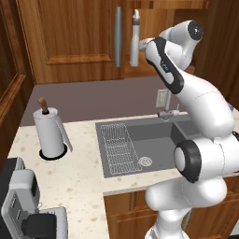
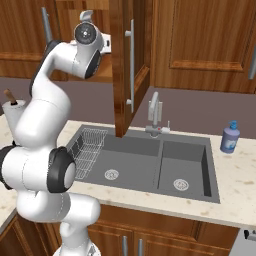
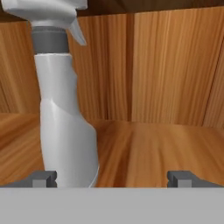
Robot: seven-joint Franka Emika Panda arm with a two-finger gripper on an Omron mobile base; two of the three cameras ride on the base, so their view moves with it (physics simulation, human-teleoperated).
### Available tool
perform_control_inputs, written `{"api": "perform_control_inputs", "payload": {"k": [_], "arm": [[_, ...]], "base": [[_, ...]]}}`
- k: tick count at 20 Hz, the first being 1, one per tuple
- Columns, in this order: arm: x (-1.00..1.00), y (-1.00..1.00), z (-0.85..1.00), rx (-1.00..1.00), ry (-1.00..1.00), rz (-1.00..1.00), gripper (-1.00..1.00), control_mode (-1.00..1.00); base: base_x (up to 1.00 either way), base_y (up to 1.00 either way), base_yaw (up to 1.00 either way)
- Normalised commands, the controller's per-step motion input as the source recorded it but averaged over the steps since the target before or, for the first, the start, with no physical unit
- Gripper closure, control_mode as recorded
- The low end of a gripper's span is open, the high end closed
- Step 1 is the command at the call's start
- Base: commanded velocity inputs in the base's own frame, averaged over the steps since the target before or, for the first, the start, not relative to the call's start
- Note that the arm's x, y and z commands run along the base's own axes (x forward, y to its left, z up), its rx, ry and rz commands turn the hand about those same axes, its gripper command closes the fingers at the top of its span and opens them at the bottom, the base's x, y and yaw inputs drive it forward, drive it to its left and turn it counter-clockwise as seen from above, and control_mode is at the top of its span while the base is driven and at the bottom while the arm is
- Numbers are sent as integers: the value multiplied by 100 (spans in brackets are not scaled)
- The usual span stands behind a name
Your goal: Open the cabinet. Pick the spray and place it next to the sink. Then close the cabinet.
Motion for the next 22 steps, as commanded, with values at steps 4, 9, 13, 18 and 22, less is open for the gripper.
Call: {"api": "perform_control_inputs", "payload": {"k": [4,9,13,18,22], "arm": [[0,6,25,-1,0,0,-100,-100],[0,19,9,0,0,0,-100,-100],[0,28,0,0,0,0,-100,-100],[1,24,-2,0,0,0,-100,-100],[19,2,-3,0,0,0,-100,-100]], "base": [[0,0,0],[0,0,0],[0,0,0],[0,0,0],[0,0,0]]}}
